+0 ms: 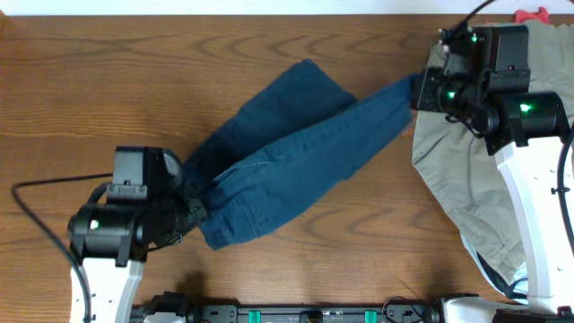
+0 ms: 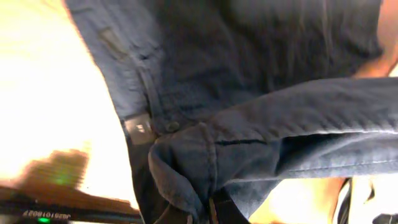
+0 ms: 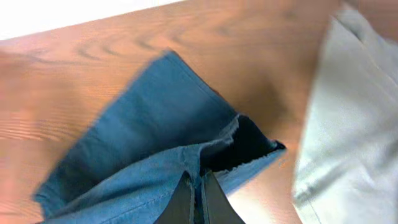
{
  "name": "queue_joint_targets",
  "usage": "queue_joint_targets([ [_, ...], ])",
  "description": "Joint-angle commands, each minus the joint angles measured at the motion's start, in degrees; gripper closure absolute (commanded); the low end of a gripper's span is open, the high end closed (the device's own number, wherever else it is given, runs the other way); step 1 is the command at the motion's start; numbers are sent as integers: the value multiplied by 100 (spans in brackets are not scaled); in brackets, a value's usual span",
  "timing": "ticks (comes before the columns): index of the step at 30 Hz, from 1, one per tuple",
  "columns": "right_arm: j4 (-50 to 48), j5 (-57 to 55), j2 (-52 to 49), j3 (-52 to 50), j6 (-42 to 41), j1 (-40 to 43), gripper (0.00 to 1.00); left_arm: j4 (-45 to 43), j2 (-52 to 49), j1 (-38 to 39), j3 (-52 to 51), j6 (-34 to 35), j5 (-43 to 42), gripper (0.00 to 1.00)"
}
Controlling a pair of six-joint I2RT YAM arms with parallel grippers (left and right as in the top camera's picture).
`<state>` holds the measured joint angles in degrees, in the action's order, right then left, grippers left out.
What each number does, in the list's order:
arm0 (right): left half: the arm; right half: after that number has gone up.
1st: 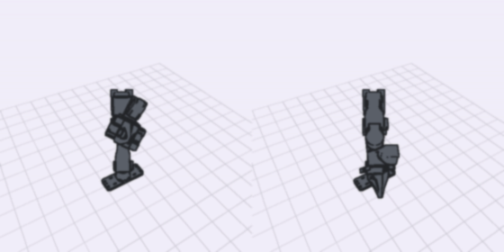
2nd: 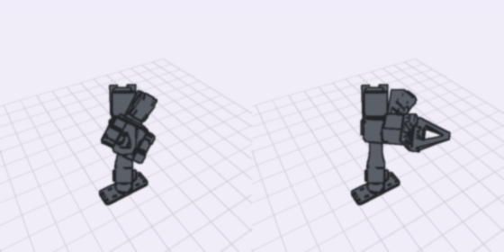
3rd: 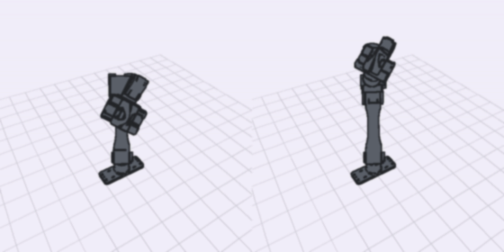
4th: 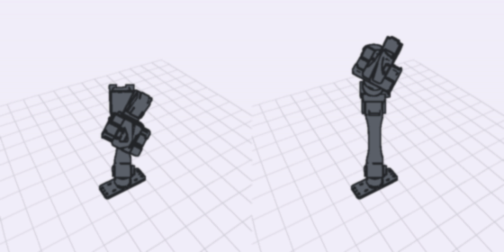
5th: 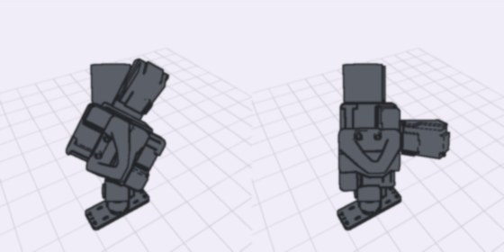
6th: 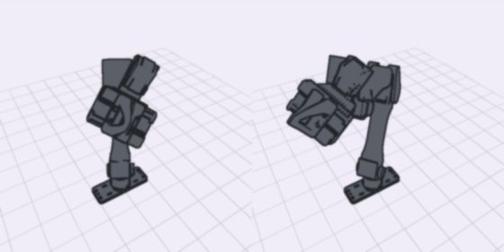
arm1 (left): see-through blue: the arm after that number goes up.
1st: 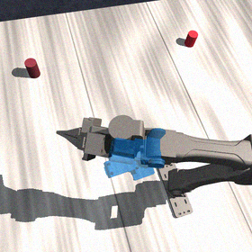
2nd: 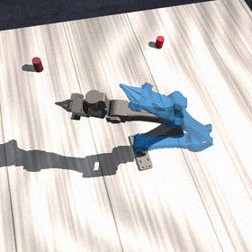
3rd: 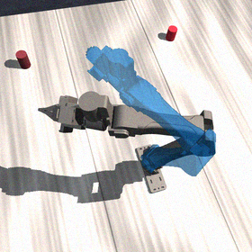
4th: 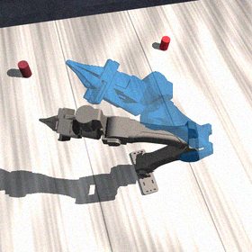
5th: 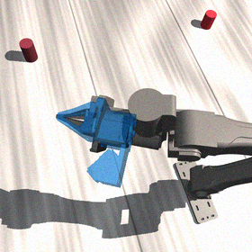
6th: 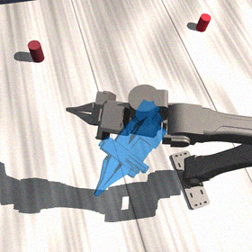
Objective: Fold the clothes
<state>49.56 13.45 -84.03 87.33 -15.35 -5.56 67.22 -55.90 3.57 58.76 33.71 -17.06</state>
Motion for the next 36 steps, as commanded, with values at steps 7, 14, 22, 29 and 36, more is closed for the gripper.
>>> queue_joint_targets([
  [7,-551,-380,-413,162,173,-387,99,83,-68,-39,37,1853,2179,94],
  [14,-1005,-380,-1266,162,173,-575,99,-446,-658,-39,-127,1998,2616,94],
  [22,-2380,-243,-2450,162,170,-828,99,-1394,-1884,-157,-369,2109,3215,93],
  [29,-2824,44,-3032,162,179,-1025,53,-1740,-2671,-688,-369,2103,2719,34],
  [36,-2144,35,-2949,164,323,-870,62,-1305,-2677,-1163,-374,1526,1521,18],
])
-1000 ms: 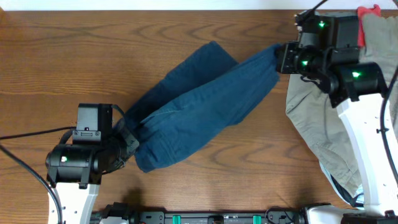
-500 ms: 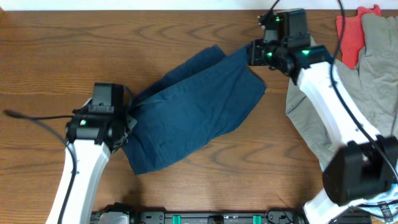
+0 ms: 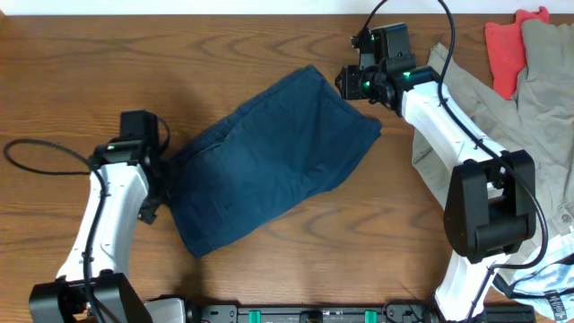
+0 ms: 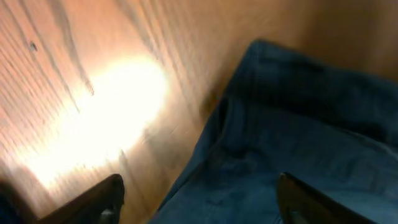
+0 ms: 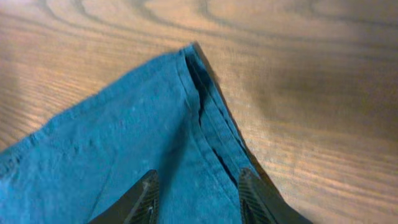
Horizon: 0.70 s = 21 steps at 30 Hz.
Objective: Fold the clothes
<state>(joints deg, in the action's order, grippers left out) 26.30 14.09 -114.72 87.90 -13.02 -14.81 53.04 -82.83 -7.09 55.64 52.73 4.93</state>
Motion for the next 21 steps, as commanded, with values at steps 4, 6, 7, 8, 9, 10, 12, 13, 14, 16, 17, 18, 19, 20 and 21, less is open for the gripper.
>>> queue_joint_targets([
  [4,638,101,166,107,146,57,64,85,9,-96,-122,-938,-1012,12],
  [6,796,483,197,107,363,48,65,22,7,-98,-210,-1217,-1137,12],
  [7,868,719,227,107,472,37,65,-2,7,-98,-262,-1335,-1193,11],
  [8,933,905,247,107,568,24,65,-31,7,-98,-339,-1458,-1255,11],
  [9,997,1032,275,107,627,15,65,-55,7,-98,-415,-1523,-1303,11],
  [10,1062,1145,299,107,682,-9,66,-72,7,-98,-516,-1556,-1338,11],
  [12,1163,1333,352,107,785,-55,66,-142,7,-98,-708,-1565,-1353,9],
  [13,1193,1397,367,107,802,-81,67,-227,7,-98,-809,-1569,-1379,7],
  [14,1231,1473,376,107,811,-114,69,-404,7,-98,-944,-1703,-1519,7],
  [16,1335,1602,376,107,938,-212,69,-905,7,-98,-1285,-1976,-2020,7],
  [17,1386,1589,376,105,990,-256,69,-1045,4,-98,-1392,-1974,-2114,7],
  [18,1434,1585,376,105,1064,-299,69,-1207,-2,-96,-1515,-1971,-2151,7],
  [19,1480,1558,376,105,1121,-348,69,-1373,-4,-96,-1646,-1971,-2151,7],
  [20,1523,1497,376,105,1165,-404,69,-1530,-13,-96,-1757,-1971,-2153,7],
  [21,1556,1384,376,105,1167,-463,69,-1727,-26,-96,-1875,-1974,-2181,8],
])
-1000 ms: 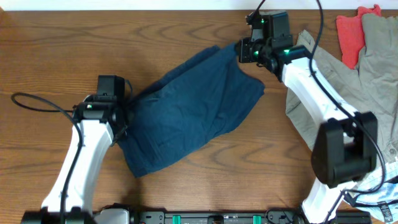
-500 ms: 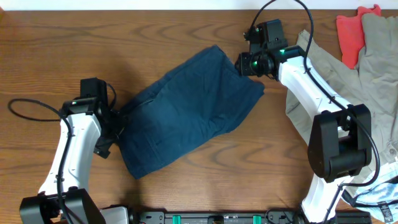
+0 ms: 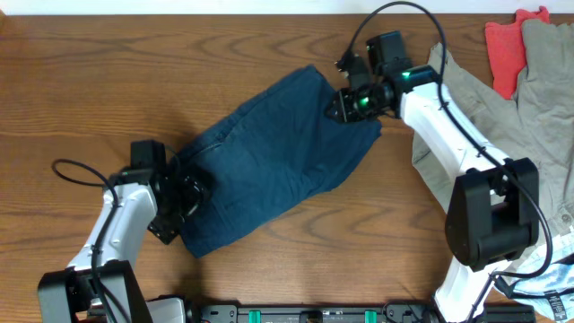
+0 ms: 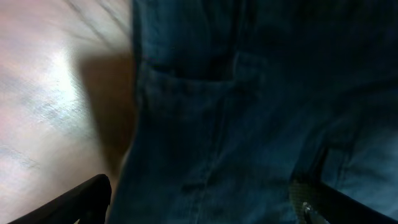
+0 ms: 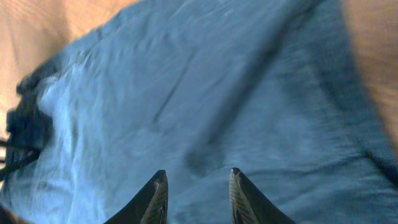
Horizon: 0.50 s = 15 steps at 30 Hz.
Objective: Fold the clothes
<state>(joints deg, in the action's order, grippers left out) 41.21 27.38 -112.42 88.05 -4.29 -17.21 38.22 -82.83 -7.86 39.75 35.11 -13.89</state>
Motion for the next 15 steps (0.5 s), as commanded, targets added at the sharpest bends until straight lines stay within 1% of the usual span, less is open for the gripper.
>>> queue_joint_targets([
  [1,94,-83,146,87,293,-286,69,-448,-39,-20,-404,-212,-319,11],
  [3,131,-363,142,74,293,-417,71,-780,-61,-13,-573,-214,-345,28],
  [5,177,-625,142,66,293,-562,73,-1054,-90,-13,-678,-214,-343,41],
  [6,192,-723,140,61,293,-629,73,-1145,-103,-15,-688,-258,-345,55],
  [8,188,-859,140,28,313,-748,74,-1228,-92,-15,-671,-389,-345,91],
  [9,190,-914,140,13,315,-804,75,-1209,-85,-22,-634,-470,-345,94],
  [11,170,-938,116,-35,315,-885,78,-970,-68,-22,-474,-634,-343,94],
  [14,175,-914,13,-94,315,-1005,86,-203,11,-22,-11,-839,-295,94],
  [15,177,-870,-46,-116,313,-1067,87,133,44,-22,203,-855,-212,94],
])
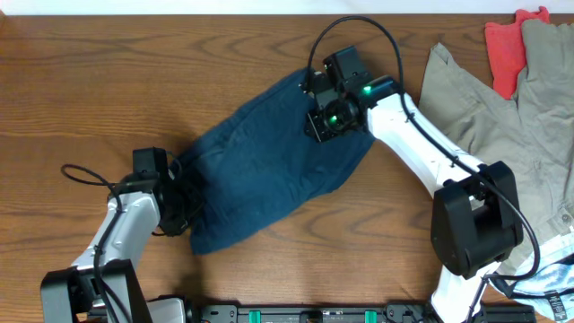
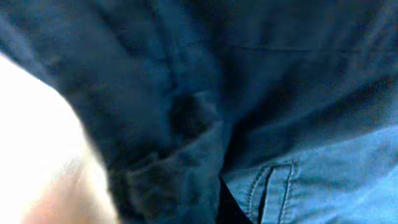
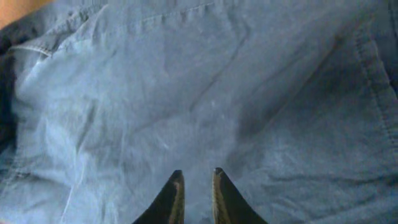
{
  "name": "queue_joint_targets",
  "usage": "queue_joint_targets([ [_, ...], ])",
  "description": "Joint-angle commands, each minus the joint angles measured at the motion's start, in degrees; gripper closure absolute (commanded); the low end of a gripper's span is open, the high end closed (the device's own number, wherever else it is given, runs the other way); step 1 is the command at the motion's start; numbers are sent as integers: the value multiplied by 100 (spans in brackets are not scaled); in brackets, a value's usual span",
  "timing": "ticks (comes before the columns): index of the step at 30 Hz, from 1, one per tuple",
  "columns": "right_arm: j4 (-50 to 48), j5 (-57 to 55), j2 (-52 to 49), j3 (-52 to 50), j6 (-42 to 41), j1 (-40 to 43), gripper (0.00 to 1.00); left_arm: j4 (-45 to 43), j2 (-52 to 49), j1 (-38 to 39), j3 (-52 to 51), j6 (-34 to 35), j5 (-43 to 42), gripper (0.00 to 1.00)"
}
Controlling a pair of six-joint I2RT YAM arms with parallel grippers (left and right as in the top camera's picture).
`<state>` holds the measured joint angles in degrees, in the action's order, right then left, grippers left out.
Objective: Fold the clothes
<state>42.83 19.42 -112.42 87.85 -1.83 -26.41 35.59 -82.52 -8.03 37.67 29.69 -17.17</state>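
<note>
Dark blue denim shorts (image 1: 269,170) lie folded in a diagonal band across the wooden table (image 1: 90,81). My left gripper (image 1: 184,213) is at their lower left waistband end. In the left wrist view it (image 2: 227,202) appears shut on bunched denim (image 2: 174,124), with only one dark finger showing. My right gripper (image 1: 321,121) is over the upper right part of the shorts. In the right wrist view its fingertips (image 3: 196,174) stand a narrow gap apart, low over flat denim (image 3: 205,93).
A khaki garment (image 1: 466,135) is spread at the right, with a red cloth (image 1: 502,45) at the far right corner and a light blue item (image 1: 547,283) at the lower right edge. Bare wood lies to the left and in front.
My left gripper was open over the waistband and is now closed into the denim. My right gripper has moved left onto the shorts and its jaws have narrowed.
First both grippers held the shorts stretched in the air, left on the waistband, right on a leg hem. Then the shorts lay folded on the table with both grippers open beside them. Both then came over the cloth, and now the left has closed.
</note>
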Motion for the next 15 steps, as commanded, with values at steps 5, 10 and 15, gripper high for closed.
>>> queue_joint_targets([
  [5,-28,326,-448,-216,68,-542,90,1947,127,-2,1648,-461,219,94],
  [10,-66,857,-1060,-216,68,-1207,91,2981,153,9,3005,-463,2,94],
  [15,-358,951,-1596,-216,63,-1921,91,3121,249,13,3807,-459,-656,94],
])
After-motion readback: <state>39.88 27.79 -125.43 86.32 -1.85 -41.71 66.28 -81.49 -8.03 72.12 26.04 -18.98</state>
